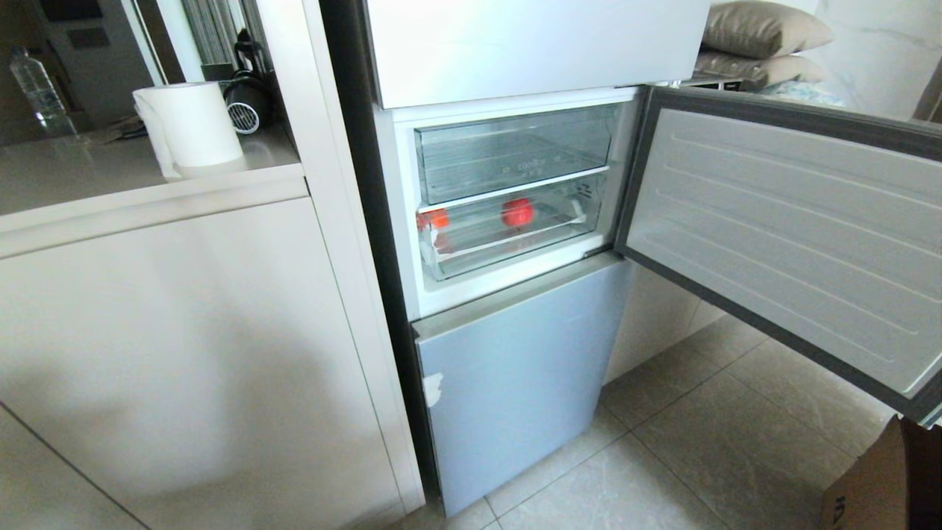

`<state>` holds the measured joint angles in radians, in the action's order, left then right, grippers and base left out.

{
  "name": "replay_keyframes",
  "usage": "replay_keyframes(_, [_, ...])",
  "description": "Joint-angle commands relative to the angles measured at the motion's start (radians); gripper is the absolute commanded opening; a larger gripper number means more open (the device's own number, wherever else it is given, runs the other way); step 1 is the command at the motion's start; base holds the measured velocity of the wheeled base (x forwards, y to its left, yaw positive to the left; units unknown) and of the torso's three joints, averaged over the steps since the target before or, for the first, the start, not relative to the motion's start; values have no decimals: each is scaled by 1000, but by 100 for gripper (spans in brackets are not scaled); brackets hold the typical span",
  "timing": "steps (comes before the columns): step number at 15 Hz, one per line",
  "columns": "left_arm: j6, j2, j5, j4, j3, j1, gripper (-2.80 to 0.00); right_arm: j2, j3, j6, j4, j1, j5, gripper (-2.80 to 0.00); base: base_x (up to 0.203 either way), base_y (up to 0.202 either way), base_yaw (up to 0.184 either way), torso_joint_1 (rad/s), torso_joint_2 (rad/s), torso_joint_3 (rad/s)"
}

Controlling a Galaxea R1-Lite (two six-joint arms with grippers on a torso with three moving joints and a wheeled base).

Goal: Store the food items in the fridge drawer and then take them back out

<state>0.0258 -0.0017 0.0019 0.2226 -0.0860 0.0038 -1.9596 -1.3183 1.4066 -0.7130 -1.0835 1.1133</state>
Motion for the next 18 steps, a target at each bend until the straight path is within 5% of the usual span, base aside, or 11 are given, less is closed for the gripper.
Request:
replay_keyframes(1, [0, 2, 1, 1, 0, 1, -280, 156, 85, 13, -7, -58, 38, -280, 0, 0, 0, 0, 0, 0])
replay_keyframes(6, [0, 2, 0, 1, 0, 1, -280, 181, 11, 112, -85, -143, 37, -280, 0, 0, 0, 0, 0, 0])
replay_keyframes(11, [0, 2, 1, 1, 0, 1, -280, -32, -122, 135, -190, -150, -83, -280, 0, 0, 0, 0, 0, 0])
replay_keyframes(18, [0, 2, 1, 1, 0, 1, -280, -138, -105, 211, -181, 2, -87, -280, 0, 0, 0, 0, 0, 0])
